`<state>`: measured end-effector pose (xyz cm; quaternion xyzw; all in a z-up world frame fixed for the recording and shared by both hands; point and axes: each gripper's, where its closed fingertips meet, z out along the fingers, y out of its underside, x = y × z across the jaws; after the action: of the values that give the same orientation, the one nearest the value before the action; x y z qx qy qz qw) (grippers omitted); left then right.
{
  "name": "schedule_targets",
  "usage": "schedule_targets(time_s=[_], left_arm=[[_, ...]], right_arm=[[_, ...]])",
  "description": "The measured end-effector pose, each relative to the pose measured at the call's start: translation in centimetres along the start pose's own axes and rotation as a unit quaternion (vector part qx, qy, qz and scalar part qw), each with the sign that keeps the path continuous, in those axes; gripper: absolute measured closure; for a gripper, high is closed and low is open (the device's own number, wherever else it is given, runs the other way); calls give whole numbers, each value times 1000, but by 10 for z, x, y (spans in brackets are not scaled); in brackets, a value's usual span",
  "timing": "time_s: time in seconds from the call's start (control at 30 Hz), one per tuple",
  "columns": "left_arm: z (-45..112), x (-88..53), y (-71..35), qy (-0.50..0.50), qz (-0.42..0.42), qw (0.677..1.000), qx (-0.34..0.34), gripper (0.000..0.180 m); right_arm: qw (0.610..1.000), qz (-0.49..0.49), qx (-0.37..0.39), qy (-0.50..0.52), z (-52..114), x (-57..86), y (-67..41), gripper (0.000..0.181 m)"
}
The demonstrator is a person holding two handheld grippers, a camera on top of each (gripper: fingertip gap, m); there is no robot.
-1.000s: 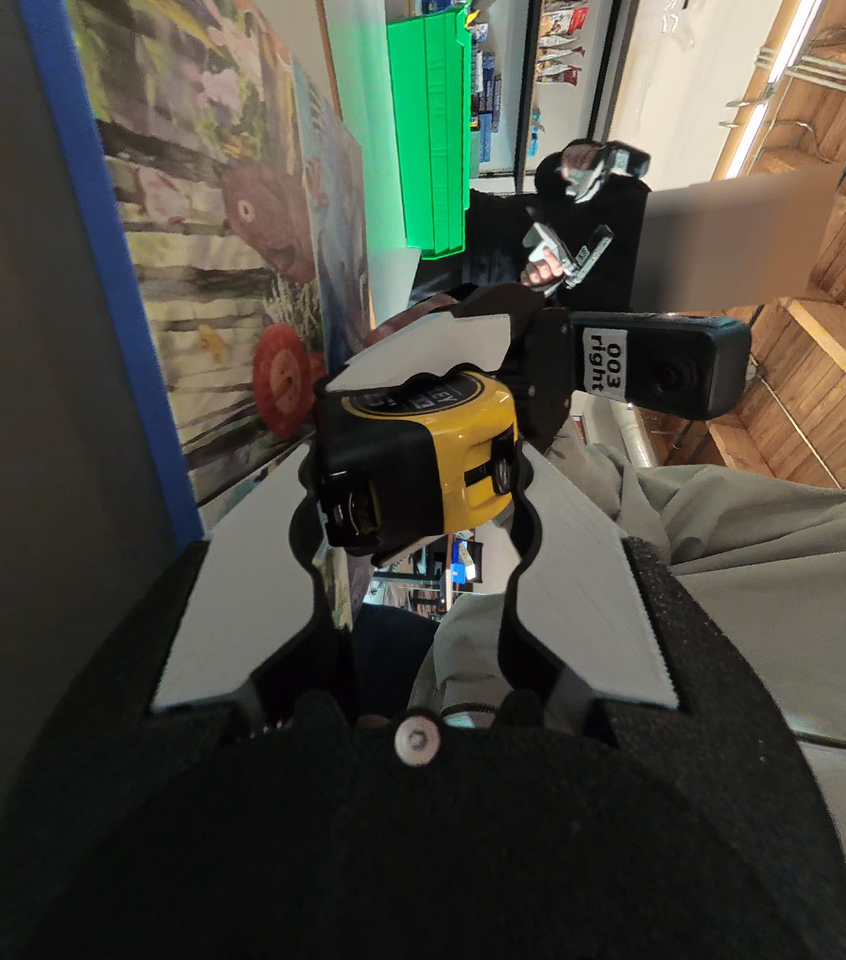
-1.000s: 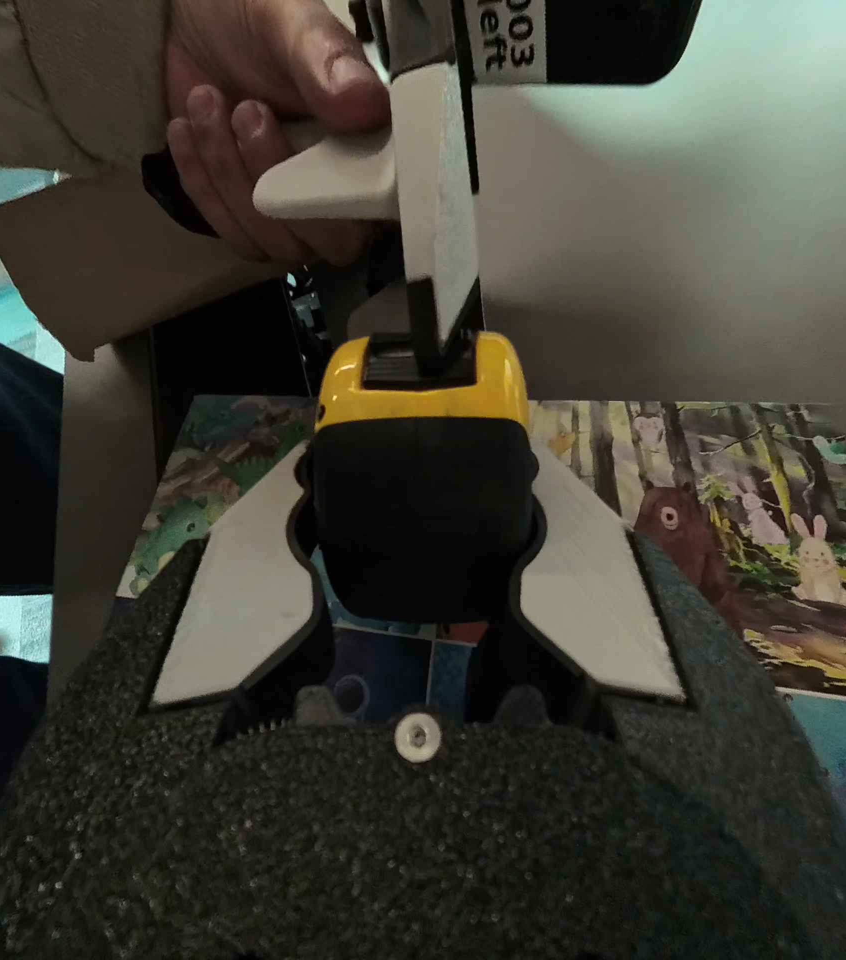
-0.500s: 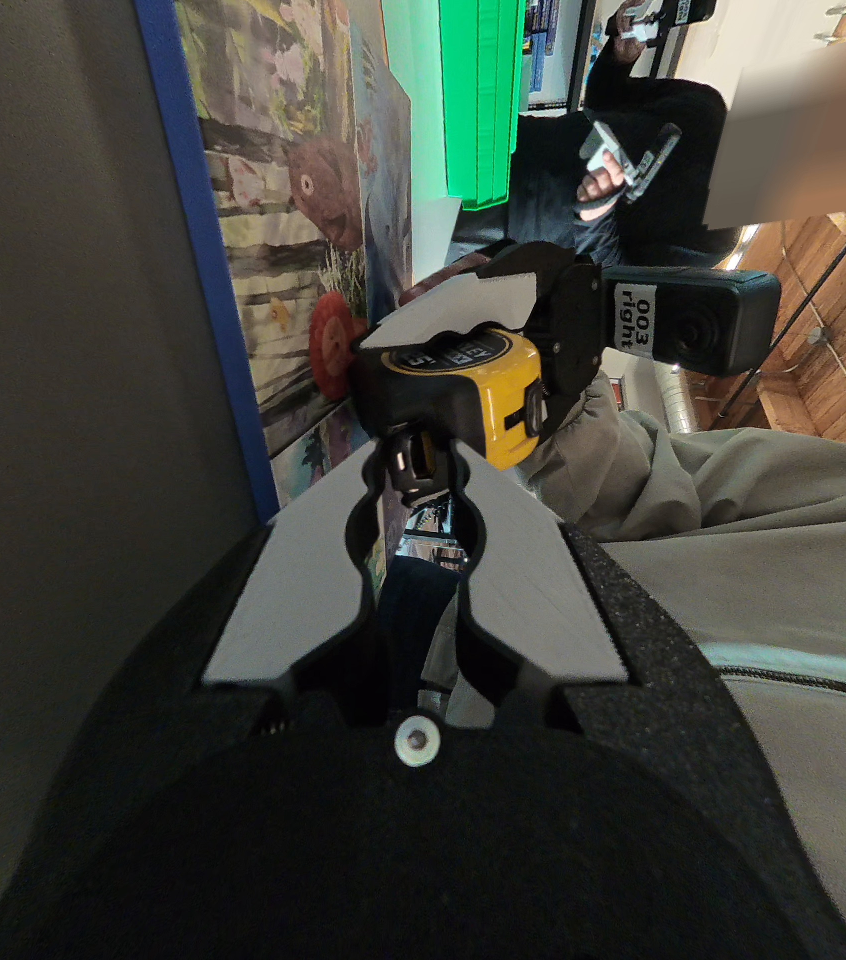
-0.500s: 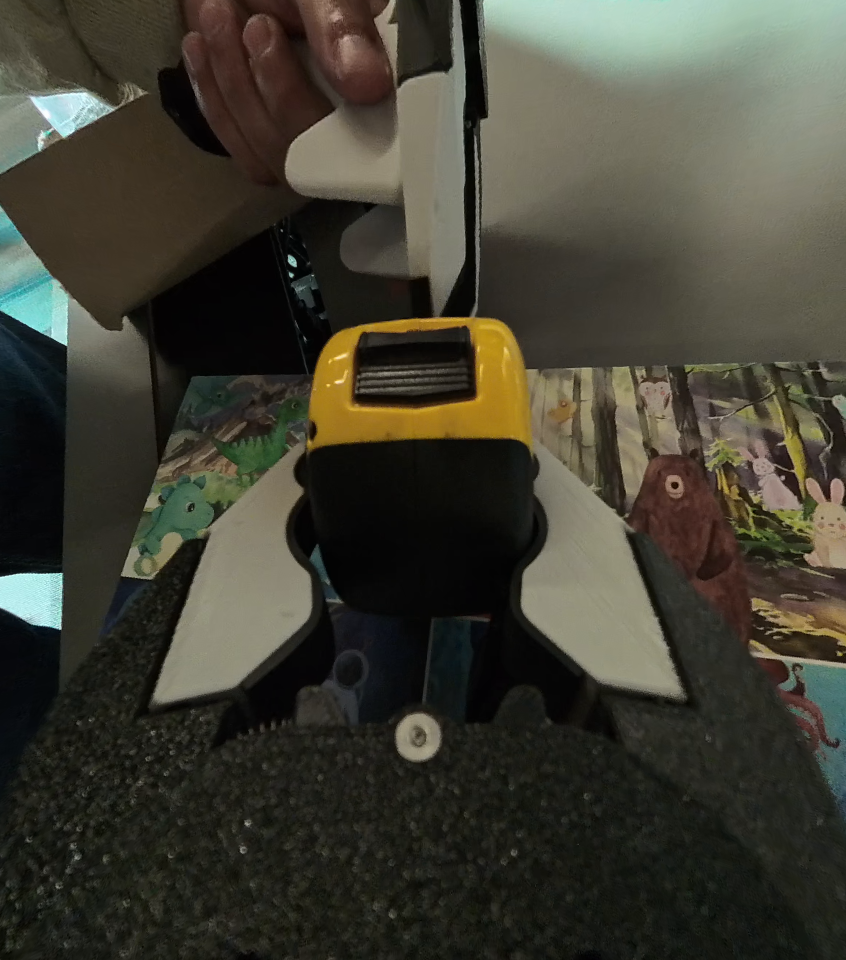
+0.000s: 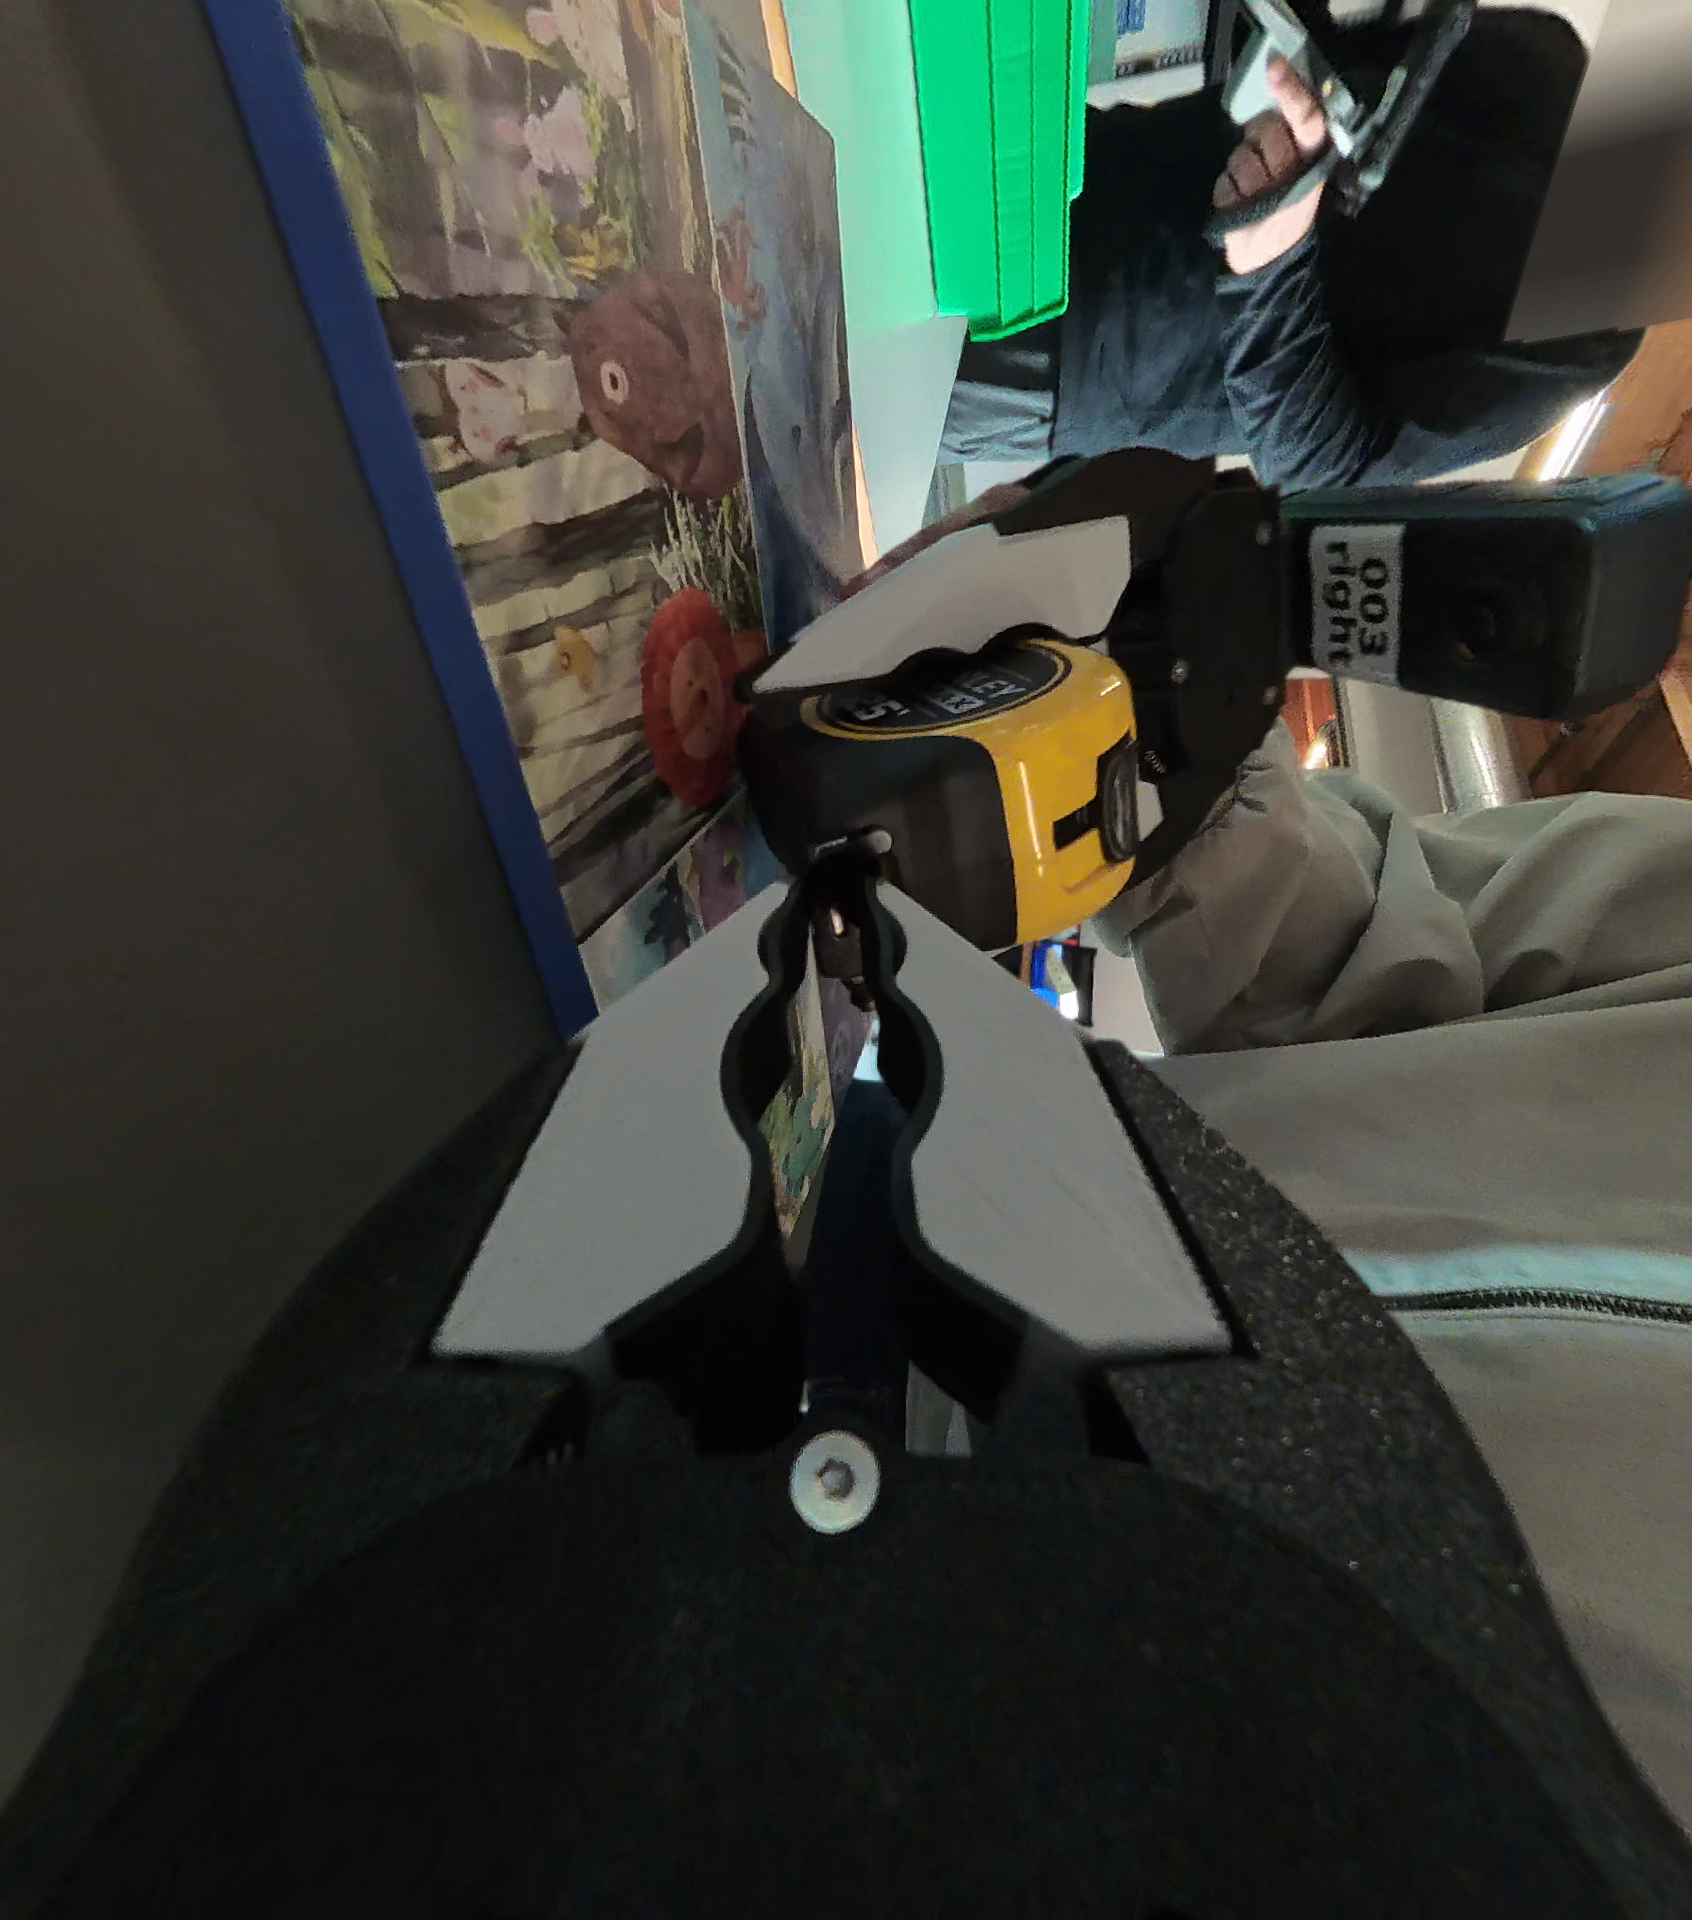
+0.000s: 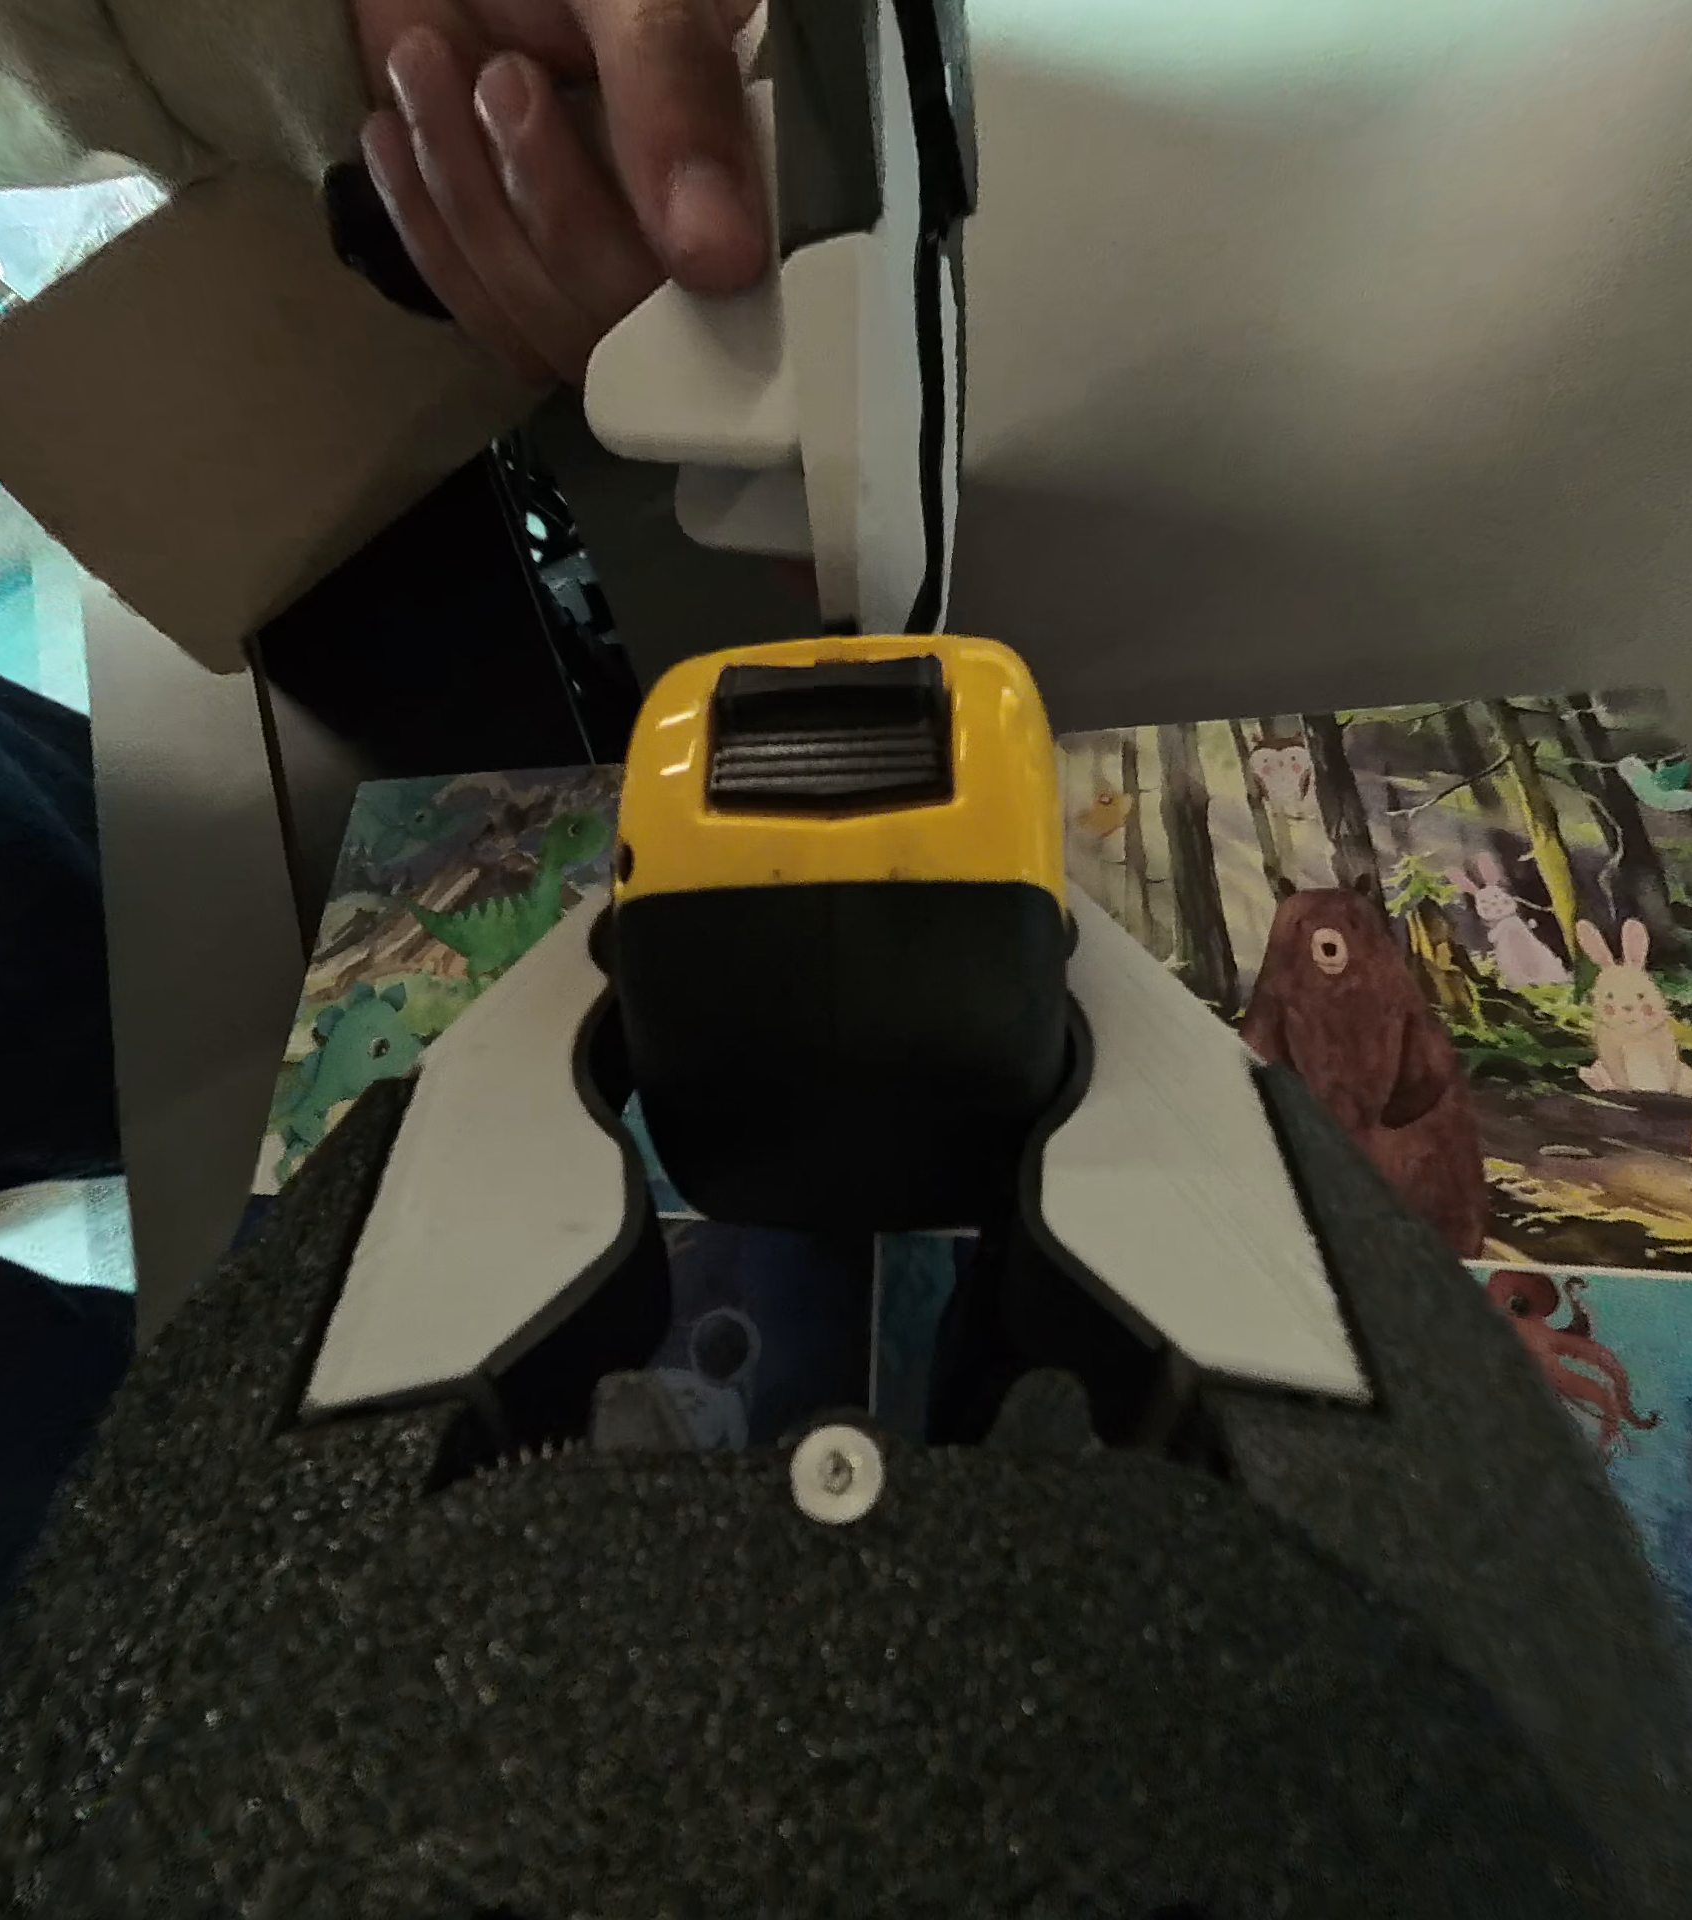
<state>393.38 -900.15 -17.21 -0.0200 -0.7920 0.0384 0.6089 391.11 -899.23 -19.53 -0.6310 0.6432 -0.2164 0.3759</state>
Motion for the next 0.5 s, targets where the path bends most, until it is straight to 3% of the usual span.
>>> schedule_targets(time_s=[0.03,0.17,0.5], left_arm=[[-2,3,1,8,-1,1000,-5,172],[-18,9,-5,42,-13,999,-8,172],[-23,-38,-3,-33,-74,995,-52,170]], right_arm=[[1000,4,-9,-1,-2,-1,-3,104],[998,13,-58,15,-9,2,-8,105],[971,50,-225,67,-27,4,38,106]])
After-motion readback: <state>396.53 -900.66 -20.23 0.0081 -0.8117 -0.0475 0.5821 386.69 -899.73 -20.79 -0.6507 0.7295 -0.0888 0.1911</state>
